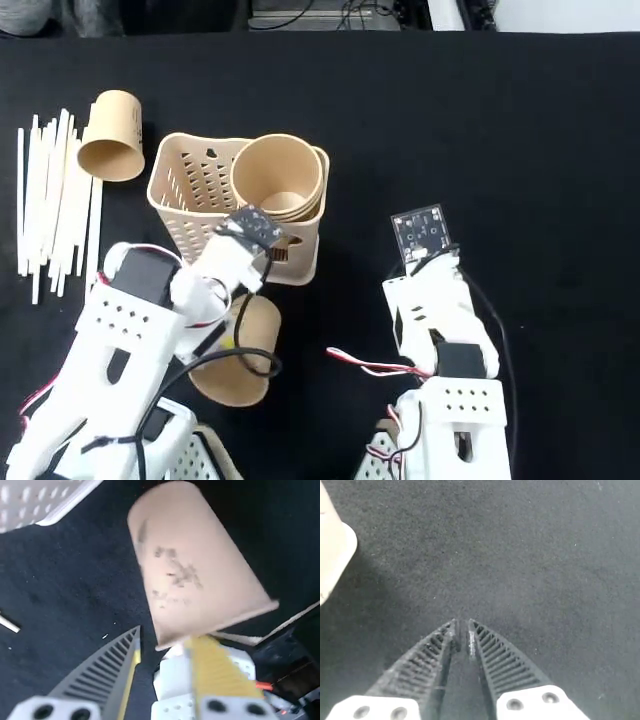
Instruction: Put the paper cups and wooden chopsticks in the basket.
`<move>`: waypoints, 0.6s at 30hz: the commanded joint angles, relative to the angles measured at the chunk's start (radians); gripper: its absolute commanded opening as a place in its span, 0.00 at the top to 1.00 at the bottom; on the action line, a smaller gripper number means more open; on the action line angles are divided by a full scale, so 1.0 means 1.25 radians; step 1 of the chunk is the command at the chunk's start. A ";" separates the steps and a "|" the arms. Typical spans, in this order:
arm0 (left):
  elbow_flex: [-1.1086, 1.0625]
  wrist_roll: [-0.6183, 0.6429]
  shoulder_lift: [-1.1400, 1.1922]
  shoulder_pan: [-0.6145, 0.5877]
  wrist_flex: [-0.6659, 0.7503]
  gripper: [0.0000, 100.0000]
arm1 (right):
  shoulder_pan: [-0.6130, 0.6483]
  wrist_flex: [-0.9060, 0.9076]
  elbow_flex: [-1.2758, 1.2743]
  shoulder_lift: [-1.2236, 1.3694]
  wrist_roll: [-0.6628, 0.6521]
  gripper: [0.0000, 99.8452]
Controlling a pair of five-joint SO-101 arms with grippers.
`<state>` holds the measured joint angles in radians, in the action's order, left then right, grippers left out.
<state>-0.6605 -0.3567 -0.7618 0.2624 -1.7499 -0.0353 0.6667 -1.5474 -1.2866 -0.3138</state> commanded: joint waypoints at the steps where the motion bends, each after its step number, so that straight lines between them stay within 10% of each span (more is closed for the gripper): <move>1: 0.045 0.080 0.001 -0.009 0.038 0.73 | 0.000 -0.017 0.001 -0.003 -0.006 0.96; 13: -0.069 0.139 0.001 -0.008 0.231 0.75 | 0.000 -0.017 0.001 -0.003 -0.006 0.96; 18: -0.063 0.139 0.001 -0.008 0.238 0.94 | 0.000 -0.017 0.001 -0.003 -0.006 0.96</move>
<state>-0.7541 -0.1941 -0.7618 0.2624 -1.4630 -0.0353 0.6667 -1.5474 -1.2866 -0.3138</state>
